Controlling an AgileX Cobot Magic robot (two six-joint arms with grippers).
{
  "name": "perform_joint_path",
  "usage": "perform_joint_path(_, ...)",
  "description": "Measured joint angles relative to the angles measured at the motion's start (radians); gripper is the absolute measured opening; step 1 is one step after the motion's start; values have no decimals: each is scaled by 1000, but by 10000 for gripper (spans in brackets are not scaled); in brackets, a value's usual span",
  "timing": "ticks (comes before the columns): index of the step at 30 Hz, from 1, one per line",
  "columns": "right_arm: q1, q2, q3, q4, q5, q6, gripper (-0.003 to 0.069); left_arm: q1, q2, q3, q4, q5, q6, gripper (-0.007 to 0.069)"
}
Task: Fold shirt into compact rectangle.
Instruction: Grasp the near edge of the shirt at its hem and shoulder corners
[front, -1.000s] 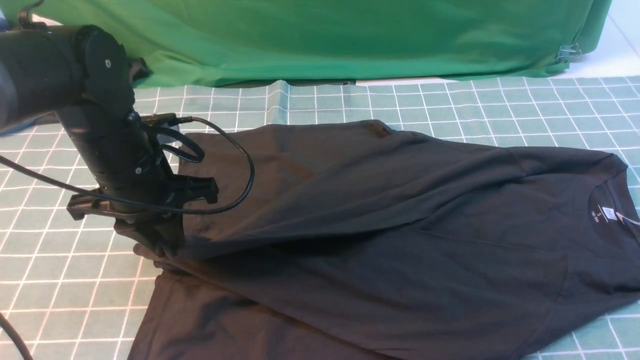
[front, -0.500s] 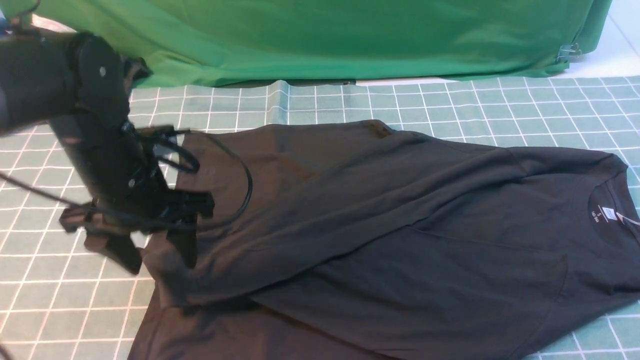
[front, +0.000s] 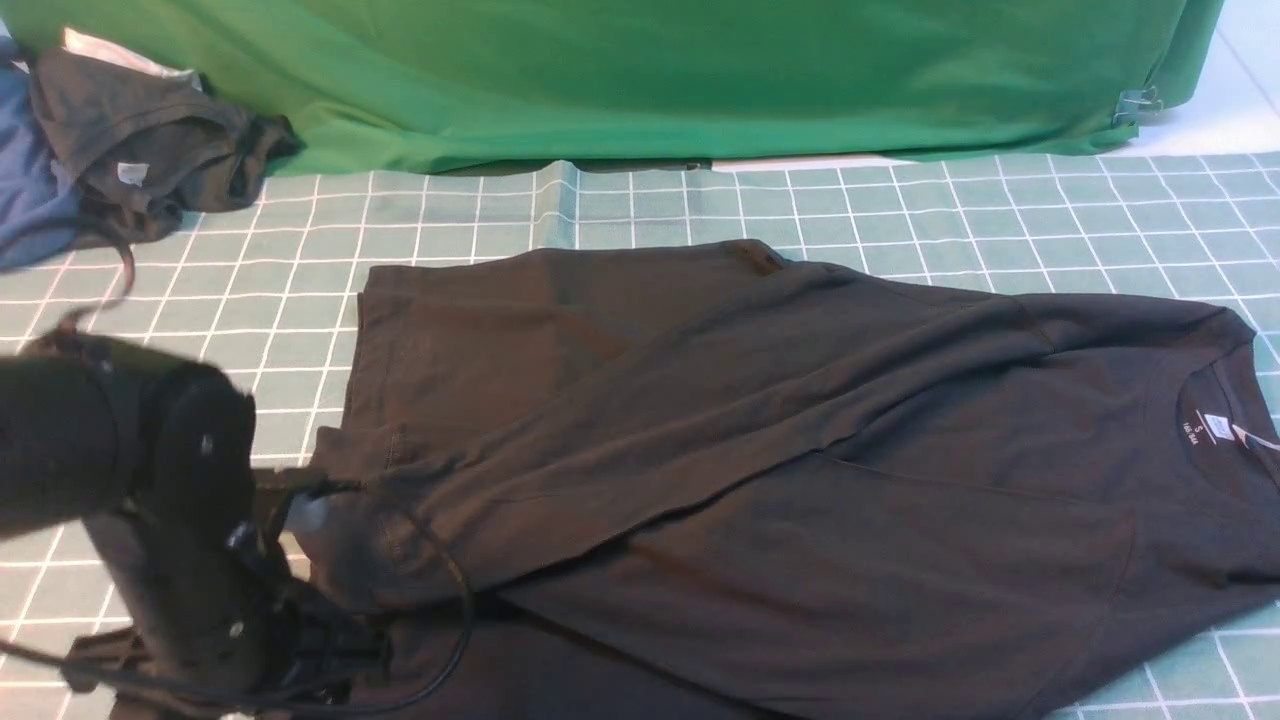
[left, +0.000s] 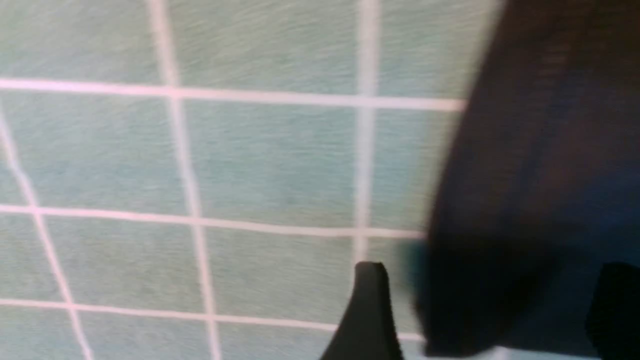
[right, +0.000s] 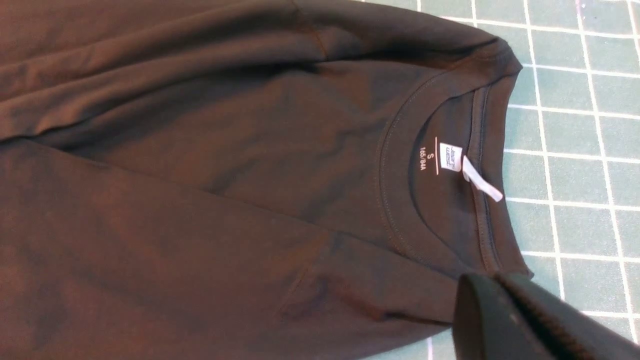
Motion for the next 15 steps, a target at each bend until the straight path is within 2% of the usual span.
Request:
perform_joint_path(3,0,0,0,0,-1,0,22,0,0,25,0,-48,-9,543)
perform_joint_path(7,0,0,0,0,-5,0,22,0,-9,63,-60,-104,-6,546)
perform_joint_path(11,0,0,0,0,-8,0,22,0,-15,82,-110,-116,13,512)
perform_joint_path(13,0,0,0,6,-6,0,22,0,-19,83,-110,-114,24,443)
perform_joint_path(15,0,0,-1,28,12,0,22,0,-21,83,-113,-111,38,322)
